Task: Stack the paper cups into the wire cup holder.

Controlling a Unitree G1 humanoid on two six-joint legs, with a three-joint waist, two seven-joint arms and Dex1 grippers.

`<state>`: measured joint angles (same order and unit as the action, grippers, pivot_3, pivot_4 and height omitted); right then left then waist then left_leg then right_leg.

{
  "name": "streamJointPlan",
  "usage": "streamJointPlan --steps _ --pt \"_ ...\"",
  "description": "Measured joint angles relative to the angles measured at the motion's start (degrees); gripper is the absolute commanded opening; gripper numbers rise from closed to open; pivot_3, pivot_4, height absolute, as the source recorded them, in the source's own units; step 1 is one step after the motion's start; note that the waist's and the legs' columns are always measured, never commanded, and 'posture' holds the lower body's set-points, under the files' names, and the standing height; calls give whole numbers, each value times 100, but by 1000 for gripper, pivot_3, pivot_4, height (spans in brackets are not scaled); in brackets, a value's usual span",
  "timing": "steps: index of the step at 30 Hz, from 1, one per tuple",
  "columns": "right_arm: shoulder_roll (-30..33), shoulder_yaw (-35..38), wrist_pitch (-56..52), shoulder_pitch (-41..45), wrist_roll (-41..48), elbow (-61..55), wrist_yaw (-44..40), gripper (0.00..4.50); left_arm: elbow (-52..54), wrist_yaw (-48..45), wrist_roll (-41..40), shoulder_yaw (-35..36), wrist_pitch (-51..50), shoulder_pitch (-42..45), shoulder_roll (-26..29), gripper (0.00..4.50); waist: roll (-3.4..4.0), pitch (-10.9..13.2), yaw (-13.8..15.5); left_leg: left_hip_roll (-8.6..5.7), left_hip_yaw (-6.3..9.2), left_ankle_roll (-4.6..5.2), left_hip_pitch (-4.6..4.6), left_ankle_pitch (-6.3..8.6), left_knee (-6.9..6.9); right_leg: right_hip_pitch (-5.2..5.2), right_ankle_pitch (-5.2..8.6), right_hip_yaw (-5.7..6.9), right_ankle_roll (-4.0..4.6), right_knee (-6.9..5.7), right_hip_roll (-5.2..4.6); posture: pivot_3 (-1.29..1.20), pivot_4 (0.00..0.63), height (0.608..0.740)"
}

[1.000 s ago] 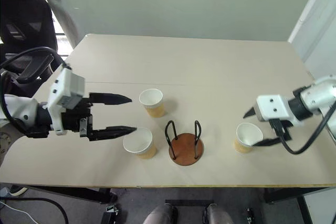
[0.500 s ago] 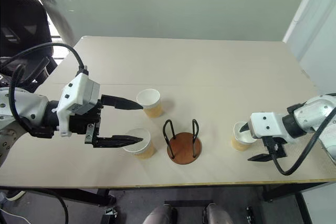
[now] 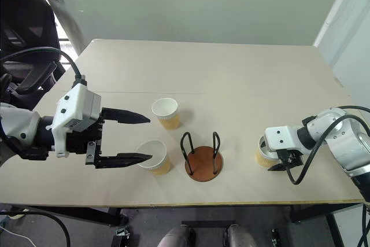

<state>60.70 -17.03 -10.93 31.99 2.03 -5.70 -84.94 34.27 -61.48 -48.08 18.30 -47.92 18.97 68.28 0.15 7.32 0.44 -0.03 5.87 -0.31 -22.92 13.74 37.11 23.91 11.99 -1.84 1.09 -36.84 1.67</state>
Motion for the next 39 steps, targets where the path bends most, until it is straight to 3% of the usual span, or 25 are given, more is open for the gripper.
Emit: streamJointPlan --steps 8,19,24,30,33,39 --pt "-85 -9 218 263 -69 219 -180 37 118 165 -80 130 -81 -151 7 4500 0 0 1 1 1 -1 0 0 0 0 -3 3 7 -1 0 0 150 740" --pt "-92 -42 464 587 -44 283 -653 37 151 175 -82 211 -79 -280 14 4500 3 2 -3 2 0 -5 0 2 0 3 -6 5 14 -2 0 0 150 740" --pt "-66 -170 709 1902 640 523 -731 37 82 24 -93 488 -42 -301 88 4500 7 4 -40 7 2 -8 3 -2 -5 9 1 7 32 -9 4 0 150 740" --pt "-368 -366 751 3971 2132 1026 -733 37 -84 -616 -127 1649 -102 -1034 221 4500 16 4 -90 17 1 -10 -2 -2 -33 29 20 7 64 -14 13 0 150 740" --pt "-570 -605 702 4026 2571 951 -733 37 -103 -639 -32 1849 -124 -1332 182 4500 -8 -10 -53 21 9 -18 -3 6 -30 25 47 16 102 -15 15 0 150 740" --pt "-1299 -890 413 3698 2722 578 -734 37 62 -525 106 2050 -155 -1878 25 4500 -1 -5 -41 22 7 -18 -13 13 -19 28 25 17 67 -15 15 0 150 740"
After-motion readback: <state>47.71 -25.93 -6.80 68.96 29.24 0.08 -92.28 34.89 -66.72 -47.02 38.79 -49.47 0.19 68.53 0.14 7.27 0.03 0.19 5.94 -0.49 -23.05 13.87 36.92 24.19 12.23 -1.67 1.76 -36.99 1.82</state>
